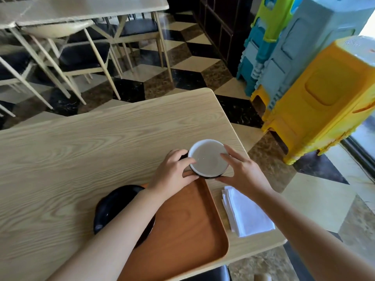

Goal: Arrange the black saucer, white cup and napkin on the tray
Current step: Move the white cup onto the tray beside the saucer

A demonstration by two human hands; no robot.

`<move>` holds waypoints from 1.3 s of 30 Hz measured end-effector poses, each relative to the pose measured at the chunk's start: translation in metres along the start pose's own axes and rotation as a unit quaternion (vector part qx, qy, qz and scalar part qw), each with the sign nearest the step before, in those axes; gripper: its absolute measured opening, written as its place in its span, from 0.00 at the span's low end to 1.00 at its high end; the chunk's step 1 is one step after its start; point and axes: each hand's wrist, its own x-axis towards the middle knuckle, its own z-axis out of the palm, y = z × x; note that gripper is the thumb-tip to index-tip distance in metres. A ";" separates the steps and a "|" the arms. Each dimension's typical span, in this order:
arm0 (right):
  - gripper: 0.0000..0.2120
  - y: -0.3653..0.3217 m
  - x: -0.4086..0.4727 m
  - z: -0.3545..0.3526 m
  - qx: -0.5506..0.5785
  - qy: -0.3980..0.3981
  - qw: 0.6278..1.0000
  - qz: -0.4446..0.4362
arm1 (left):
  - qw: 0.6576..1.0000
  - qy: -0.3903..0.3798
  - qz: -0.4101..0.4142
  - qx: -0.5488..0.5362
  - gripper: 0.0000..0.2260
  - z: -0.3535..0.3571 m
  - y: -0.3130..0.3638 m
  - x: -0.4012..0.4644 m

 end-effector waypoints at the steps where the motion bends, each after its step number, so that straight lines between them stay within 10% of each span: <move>1: 0.31 -0.005 0.000 -0.001 0.005 -0.001 1.000 -0.007 | 1.000 0.011 0.002 0.003 0.19 -0.007 -0.001 -0.007; 17: 0.33 -0.038 -0.001 0.027 0.000 -0.156 0.987 -0.027 | 0.994 0.022 -0.093 0.044 0.18 -0.008 -0.012 -0.085; 39: 0.28 -0.038 -0.030 0.011 -0.003 -0.068 0.998 0.007 | 0.991 -0.019 -0.075 0.113 0.26 -0.011 0.021 -0.102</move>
